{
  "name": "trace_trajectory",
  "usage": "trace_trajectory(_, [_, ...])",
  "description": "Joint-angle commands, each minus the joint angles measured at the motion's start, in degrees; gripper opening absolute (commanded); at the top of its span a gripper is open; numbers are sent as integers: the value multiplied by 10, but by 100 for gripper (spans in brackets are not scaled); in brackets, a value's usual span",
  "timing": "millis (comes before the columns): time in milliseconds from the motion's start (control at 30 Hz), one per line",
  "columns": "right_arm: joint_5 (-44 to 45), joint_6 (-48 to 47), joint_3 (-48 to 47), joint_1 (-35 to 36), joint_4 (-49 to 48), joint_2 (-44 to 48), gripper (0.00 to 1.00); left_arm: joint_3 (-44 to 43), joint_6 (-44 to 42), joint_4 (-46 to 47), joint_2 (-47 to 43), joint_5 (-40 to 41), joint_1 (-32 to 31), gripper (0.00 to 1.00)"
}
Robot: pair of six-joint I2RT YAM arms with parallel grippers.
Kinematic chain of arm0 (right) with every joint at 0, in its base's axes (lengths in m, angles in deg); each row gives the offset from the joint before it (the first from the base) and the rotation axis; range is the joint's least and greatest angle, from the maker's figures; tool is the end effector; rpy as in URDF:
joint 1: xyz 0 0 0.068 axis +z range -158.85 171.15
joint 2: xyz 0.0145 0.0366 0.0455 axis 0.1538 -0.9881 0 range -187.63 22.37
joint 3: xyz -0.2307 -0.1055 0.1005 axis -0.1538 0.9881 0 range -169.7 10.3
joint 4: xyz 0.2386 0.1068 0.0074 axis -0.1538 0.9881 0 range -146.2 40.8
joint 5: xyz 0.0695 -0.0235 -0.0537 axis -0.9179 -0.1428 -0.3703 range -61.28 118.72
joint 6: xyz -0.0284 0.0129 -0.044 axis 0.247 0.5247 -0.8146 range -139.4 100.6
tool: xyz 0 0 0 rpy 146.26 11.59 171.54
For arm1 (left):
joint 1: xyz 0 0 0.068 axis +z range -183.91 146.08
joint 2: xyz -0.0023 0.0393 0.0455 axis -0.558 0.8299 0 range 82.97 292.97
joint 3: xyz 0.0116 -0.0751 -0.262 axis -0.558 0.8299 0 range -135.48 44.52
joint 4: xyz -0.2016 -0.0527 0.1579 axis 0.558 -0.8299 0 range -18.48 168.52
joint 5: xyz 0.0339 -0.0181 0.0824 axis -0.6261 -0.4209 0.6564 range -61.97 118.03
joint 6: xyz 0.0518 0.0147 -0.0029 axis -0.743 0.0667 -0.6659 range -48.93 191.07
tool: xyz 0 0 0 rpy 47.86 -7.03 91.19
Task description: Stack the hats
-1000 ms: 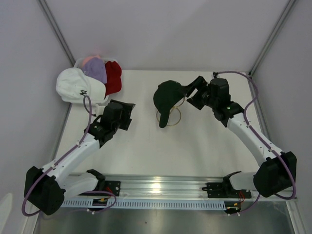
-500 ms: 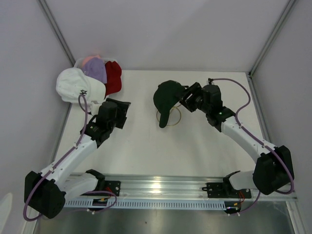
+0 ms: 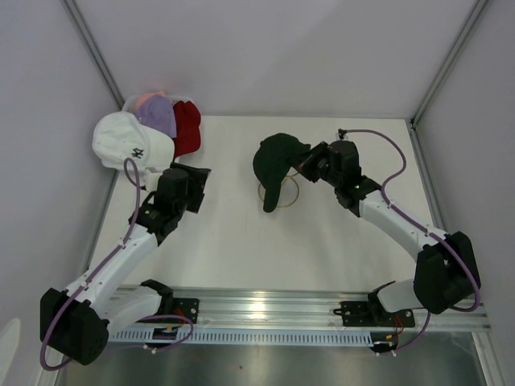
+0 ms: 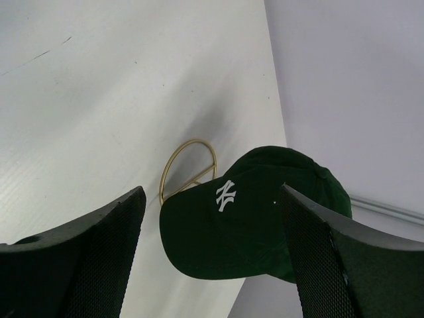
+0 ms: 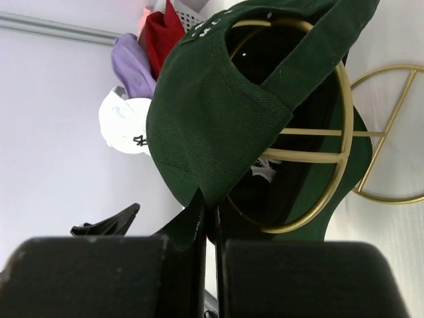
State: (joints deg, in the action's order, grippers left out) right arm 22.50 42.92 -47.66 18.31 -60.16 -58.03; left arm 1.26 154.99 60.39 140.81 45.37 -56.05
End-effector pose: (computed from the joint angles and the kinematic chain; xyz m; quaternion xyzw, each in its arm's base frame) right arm 0.2910 0.1537 0.3011 0.2146 0.7820 0.4421 0.3835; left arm 0.2101 -0.0741 0.2750 -0.5075 0.7074 -0.2991 0.3907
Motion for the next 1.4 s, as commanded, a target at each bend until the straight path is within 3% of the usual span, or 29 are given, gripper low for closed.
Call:
trace_trajectory(0, [30,7,25,2,-25,22,0,1,-17,14,-7,-3,6,84])
trace_trajectory(300, [-13,25,210,1,-290,60,0,-9,-34,32,10,-21,6,85])
trace_trajectory(567, [-8,74,300,2,-484,26,0,-25,-53,29,24,-28,6,84])
trace_trajectory(700, [47,118,344,2,-532,28,0,-36,-77,28,27,-29,6,85])
trace_trajectory(900, [118,147,380,2,-530,58,0,-64,-107,20,46,-33,6,84])
trace_trajectory(1133, [96,169,402,0,-595,-4,0,-71,-111,15,62,-42,6,84])
trace_trajectory(1300, [51,170,379,0,-582,-69,0,-86,-130,-1,63,-33,5,84])
trace_trajectory(1367, [22,188,377,-3,-643,-126,0,-90,-134,-2,63,-31,5,84])
